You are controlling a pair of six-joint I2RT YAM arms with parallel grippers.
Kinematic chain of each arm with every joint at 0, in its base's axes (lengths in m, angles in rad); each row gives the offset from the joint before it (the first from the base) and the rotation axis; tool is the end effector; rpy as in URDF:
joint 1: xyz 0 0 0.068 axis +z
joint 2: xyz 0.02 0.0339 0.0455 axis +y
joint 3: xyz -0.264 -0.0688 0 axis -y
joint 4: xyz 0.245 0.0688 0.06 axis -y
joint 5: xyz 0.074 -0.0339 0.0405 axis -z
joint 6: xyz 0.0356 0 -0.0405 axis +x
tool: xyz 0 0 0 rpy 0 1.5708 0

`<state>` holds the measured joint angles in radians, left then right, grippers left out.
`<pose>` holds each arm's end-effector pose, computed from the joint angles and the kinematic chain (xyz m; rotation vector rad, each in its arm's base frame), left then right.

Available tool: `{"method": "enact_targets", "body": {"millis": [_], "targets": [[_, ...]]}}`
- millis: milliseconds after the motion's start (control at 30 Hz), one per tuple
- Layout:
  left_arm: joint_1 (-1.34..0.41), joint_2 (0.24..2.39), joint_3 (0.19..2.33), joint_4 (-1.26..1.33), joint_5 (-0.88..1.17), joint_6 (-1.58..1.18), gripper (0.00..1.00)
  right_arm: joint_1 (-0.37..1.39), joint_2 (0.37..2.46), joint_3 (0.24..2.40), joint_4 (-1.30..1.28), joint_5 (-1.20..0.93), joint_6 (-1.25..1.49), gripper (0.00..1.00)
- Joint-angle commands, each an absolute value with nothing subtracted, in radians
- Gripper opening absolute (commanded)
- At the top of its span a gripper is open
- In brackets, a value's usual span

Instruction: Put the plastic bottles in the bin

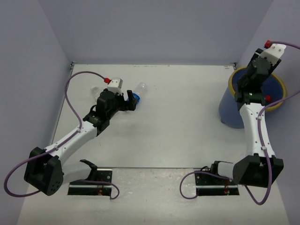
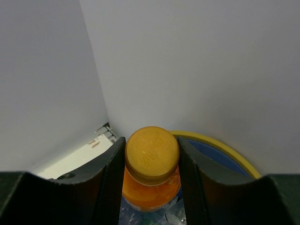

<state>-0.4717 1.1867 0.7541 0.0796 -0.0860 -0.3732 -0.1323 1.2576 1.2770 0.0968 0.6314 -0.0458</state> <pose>0.2431 -0.1206 0.2722 0.0376 1.9522 -0.4814 0.2792 -0.0584 0.4413 0.5795 1.3902 -0.6013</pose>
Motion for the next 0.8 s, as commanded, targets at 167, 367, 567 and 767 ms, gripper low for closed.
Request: {"method": "enact_targets", "body": {"millis": [167, 367, 567, 767], "targets": [[-0.457, 1.297, 0.855, 0.099, -0.028, -0.259, 1.0, -0.15, 1.282, 1.409, -0.041, 0.617, 0.05, 0.99], [-0.445, 1.48, 0.999, 0.02, -0.106, -0.233, 1.0, -0.15, 1.105, 1.378, -0.162, 0.246, 0.18, 0.99], [-0.391, 1.753, 1.179, -0.082, -0.134, -0.216, 1.0, -0.148, 0.973, 1.32, -0.156, -0.169, 0.261, 0.99], [-0.362, 1.965, 1.349, -0.158, -0.069, -0.2, 1.0, -0.14, 0.984, 1.35, -0.2, -0.433, 0.354, 0.99]]}}
